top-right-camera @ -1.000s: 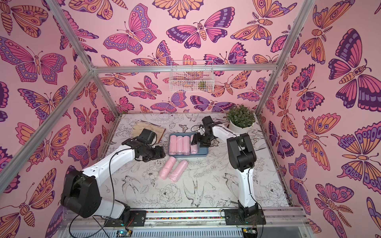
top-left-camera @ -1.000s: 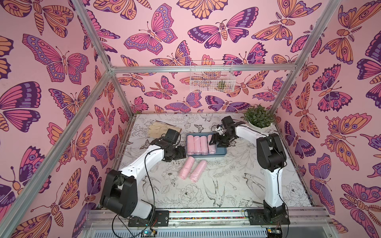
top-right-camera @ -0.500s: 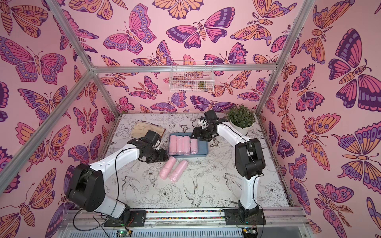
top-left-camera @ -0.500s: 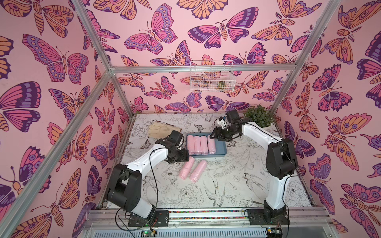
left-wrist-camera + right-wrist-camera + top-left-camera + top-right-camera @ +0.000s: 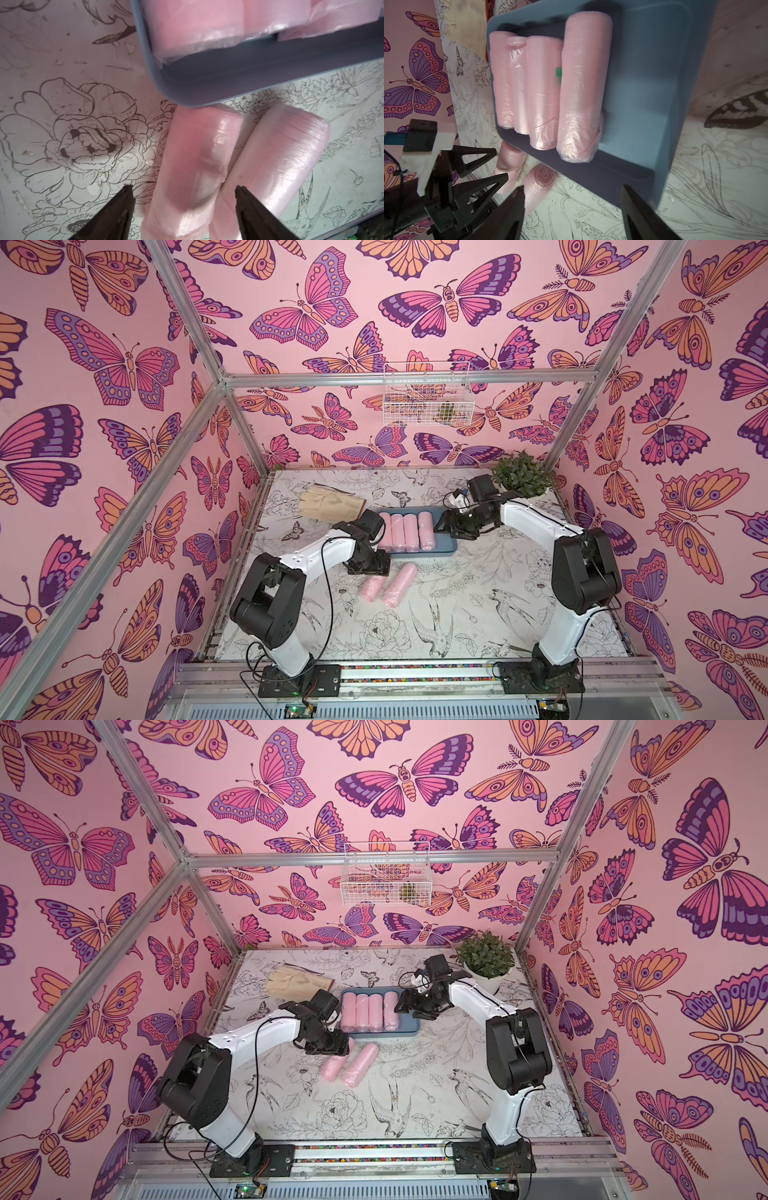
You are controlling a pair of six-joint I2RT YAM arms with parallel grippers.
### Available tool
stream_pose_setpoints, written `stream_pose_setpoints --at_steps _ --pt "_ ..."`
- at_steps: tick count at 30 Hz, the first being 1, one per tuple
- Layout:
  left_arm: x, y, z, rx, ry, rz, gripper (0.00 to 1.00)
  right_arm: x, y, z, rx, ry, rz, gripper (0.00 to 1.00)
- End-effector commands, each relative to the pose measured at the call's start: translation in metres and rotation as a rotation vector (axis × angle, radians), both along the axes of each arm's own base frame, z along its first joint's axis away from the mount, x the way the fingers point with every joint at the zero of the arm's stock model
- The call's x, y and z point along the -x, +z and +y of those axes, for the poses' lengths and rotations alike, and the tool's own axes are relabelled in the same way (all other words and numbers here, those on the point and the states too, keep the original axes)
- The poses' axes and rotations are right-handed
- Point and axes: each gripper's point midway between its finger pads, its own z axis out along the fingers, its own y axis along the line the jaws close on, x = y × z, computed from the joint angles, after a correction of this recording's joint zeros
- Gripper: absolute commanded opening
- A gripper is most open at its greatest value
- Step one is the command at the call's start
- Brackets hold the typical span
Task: Put the roll of trash bags into the storage box
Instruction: Pick up the roll of trash bags from the center of the board.
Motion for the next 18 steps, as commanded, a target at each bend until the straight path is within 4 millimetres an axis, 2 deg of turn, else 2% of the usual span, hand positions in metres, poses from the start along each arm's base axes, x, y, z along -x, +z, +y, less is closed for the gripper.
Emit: stream_pose_setpoints --at_steps 1,11,18 --pt "-0.003 -0.005 -0.002 -0.035 -0.031 -0.007 0.81 -0.001 0.012 -0.002 -0.035 -0.015 -0.029 0.76" --pt "0.003 -0.019 -0.003 -0.101 -0.06 0.001 0.8 0.001 0.012 -0.007 -0.04 -0.027 -0.03 0.76" --pt "0.008 -0.029 -0.004 -0.144 -0.059 0.011 0.75 0.002 0.01 -0.011 -0.043 -0.038 -0.028 0.76"
